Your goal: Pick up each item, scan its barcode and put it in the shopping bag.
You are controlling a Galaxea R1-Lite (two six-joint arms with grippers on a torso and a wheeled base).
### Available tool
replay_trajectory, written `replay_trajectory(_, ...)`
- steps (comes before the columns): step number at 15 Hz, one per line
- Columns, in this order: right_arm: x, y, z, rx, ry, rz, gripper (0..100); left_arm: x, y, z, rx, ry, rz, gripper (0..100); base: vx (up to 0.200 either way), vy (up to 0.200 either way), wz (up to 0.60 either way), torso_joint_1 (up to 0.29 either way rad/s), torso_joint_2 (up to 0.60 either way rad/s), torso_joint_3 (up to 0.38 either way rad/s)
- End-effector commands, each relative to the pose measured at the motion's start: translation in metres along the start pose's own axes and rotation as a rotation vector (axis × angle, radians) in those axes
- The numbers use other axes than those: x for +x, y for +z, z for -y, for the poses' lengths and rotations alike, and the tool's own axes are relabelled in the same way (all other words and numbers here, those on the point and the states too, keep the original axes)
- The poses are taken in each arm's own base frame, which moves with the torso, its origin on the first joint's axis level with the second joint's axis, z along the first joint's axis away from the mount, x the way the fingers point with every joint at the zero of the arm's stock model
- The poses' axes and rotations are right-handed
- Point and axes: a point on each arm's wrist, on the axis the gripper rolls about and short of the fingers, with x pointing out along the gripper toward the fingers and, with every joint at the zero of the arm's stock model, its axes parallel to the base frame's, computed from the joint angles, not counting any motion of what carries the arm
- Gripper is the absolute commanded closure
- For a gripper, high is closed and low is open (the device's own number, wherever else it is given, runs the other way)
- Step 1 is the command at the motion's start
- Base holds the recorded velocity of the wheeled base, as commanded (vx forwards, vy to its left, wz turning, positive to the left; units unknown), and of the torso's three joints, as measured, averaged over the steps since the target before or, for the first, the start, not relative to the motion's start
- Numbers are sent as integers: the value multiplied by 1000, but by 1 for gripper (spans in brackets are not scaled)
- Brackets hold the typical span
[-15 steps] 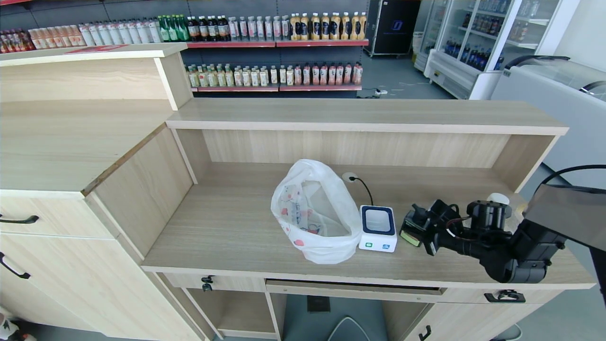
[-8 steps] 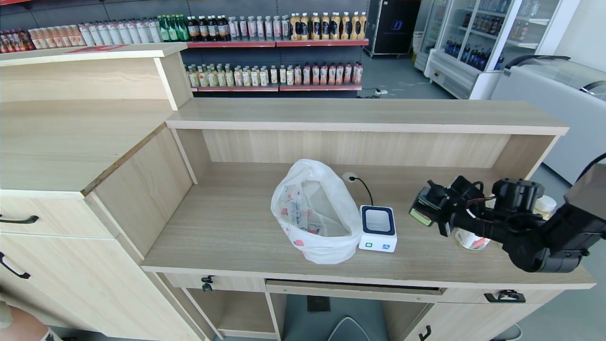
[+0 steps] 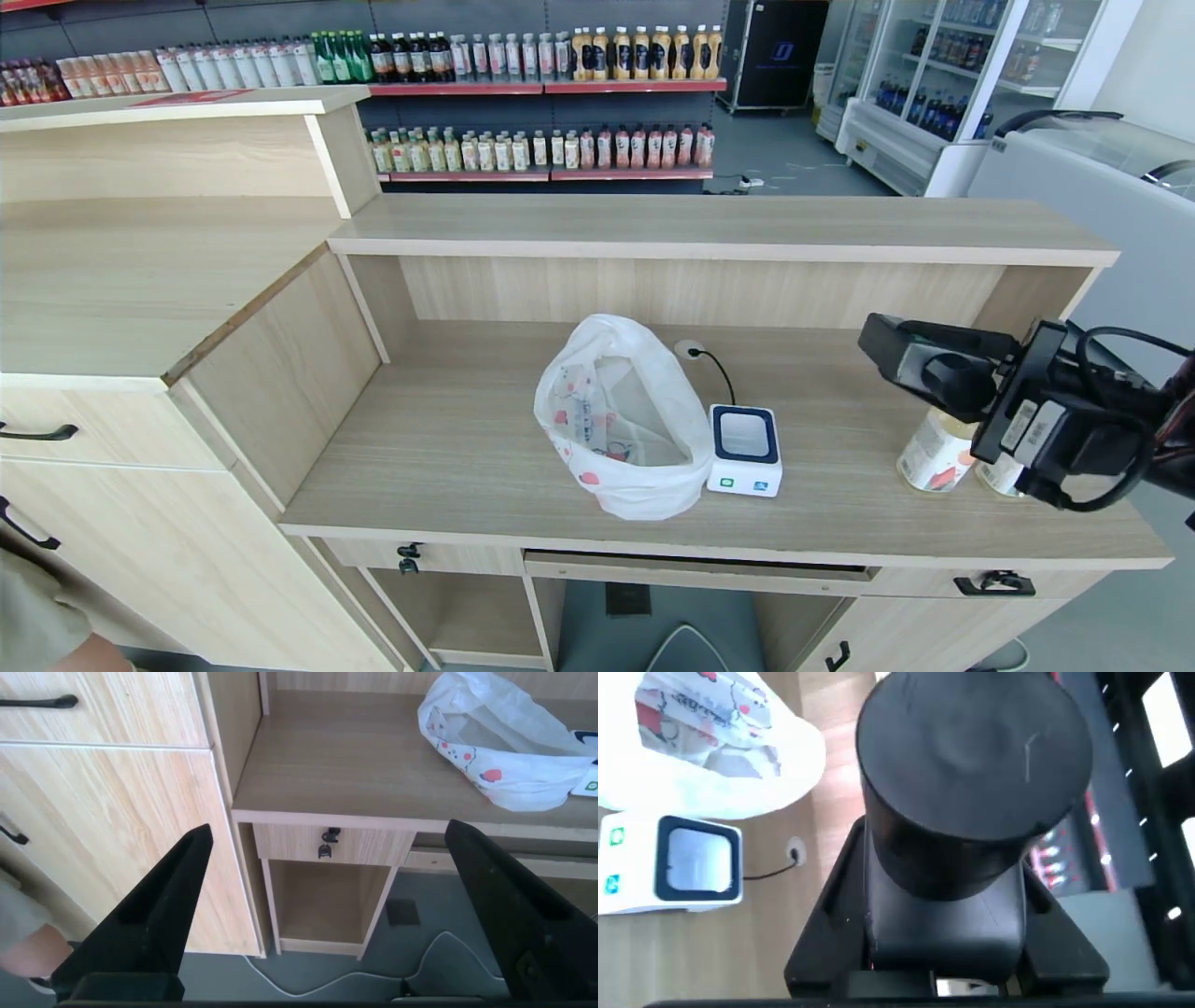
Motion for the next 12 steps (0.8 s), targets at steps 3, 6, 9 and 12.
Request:
replay_trajectory(3,22,92,19,-589,-156,397,100,0,0,0,0,0,-1,0,0,0,0,0,0,0)
replay_trajectory(6,44,140,-19,-801,-81,600,100,0,0,0,0,0,-1,0,0,0,0,0,0,0)
replay_trajectory(9,38,168,-12,-949,-210,725,100,0,0,0,0,0,0,0,0,0,0,0,0,0)
replay_trajectory(12,34,175,-1,-1060,-399,791,100,0,0,0,0,0,0,0,0,0,0,0,0,0)
